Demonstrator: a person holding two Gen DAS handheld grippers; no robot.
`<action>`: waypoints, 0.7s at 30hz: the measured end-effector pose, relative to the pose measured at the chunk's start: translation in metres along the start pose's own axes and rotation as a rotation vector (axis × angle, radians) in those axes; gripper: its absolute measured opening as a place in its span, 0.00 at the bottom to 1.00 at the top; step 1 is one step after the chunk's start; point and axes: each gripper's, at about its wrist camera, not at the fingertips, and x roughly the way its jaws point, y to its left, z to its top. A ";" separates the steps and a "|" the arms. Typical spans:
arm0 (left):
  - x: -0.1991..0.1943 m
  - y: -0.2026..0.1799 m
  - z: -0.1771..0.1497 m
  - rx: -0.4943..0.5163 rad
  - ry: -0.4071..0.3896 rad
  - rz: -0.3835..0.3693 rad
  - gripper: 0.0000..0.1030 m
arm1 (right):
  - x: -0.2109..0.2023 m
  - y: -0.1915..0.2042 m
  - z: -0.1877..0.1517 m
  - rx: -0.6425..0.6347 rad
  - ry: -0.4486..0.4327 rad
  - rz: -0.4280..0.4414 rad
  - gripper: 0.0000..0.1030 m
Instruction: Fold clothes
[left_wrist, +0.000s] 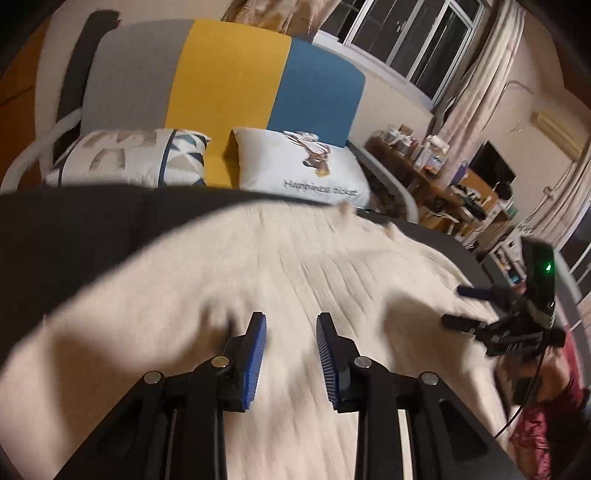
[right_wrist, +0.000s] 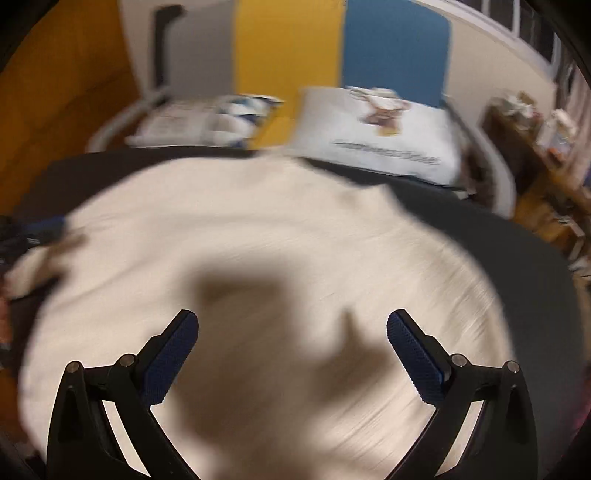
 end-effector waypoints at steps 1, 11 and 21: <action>-0.006 -0.003 -0.014 -0.007 0.013 -0.012 0.27 | -0.007 0.013 -0.014 0.001 0.006 0.029 1.00; -0.020 -0.014 -0.111 -0.033 0.107 -0.009 0.27 | -0.017 0.048 -0.134 0.122 0.055 -0.077 1.00; -0.027 -0.020 -0.121 -0.070 0.119 0.006 0.26 | -0.027 0.044 -0.155 0.085 -0.006 -0.056 1.00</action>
